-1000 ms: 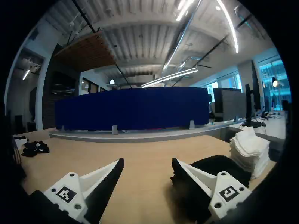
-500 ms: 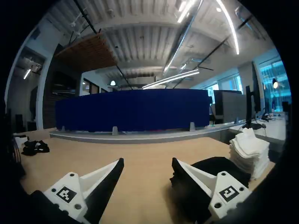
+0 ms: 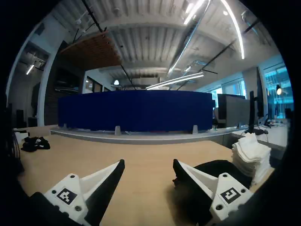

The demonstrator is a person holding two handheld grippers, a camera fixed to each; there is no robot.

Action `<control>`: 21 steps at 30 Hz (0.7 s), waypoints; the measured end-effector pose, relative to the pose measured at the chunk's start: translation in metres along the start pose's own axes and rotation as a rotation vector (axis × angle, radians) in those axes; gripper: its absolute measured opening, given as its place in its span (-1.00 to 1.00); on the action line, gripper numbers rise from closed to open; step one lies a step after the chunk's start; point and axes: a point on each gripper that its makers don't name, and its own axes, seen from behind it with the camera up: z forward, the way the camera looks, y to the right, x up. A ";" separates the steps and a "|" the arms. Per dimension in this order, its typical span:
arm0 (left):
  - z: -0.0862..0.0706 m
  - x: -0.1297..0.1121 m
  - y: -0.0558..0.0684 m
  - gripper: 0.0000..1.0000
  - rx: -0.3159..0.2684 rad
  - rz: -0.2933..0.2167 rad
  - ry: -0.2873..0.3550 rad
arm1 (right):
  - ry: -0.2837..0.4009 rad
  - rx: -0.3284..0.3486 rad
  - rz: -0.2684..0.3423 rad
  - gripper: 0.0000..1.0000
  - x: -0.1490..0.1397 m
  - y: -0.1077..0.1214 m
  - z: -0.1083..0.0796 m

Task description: Fold towel

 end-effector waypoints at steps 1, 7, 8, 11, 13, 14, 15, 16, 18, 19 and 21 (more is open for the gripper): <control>0.000 0.000 0.000 0.70 0.000 0.000 0.000 | 0.000 0.000 0.000 1.00 0.000 0.000 0.000; 0.000 0.000 0.000 0.69 0.000 0.000 0.000 | -0.001 -0.001 0.001 0.99 0.000 0.000 -0.002; 0.000 0.000 0.000 0.70 0.000 0.000 0.000 | -0.001 -0.001 0.001 0.99 0.000 0.000 -0.002; 0.001 0.000 0.000 0.69 0.000 0.000 0.000 | -0.001 -0.001 0.001 1.00 0.001 0.000 -0.002; 0.000 0.000 0.000 0.69 0.000 0.000 0.000 | -0.002 -0.001 0.001 1.00 0.001 0.000 -0.002; 0.000 0.000 0.000 0.69 0.000 0.000 0.000 | -0.002 -0.001 0.001 1.00 0.001 0.000 -0.002; 0.000 0.000 0.000 0.69 0.000 0.000 0.000 | -0.002 -0.001 0.001 1.00 0.002 0.000 -0.002; 0.000 0.000 0.000 0.70 0.000 0.000 0.000 | -0.002 -0.001 0.001 1.00 0.002 0.000 -0.002; 0.001 0.000 0.000 0.70 0.000 0.000 0.000 | -0.002 -0.001 0.001 1.00 0.002 -0.001 -0.002; 0.001 0.000 0.001 0.70 0.000 0.000 0.000 | -0.002 -0.001 0.001 1.00 0.002 -0.001 -0.002; 0.001 0.000 0.001 0.70 0.000 0.000 0.000 | -0.002 -0.001 0.001 1.00 0.003 -0.001 -0.002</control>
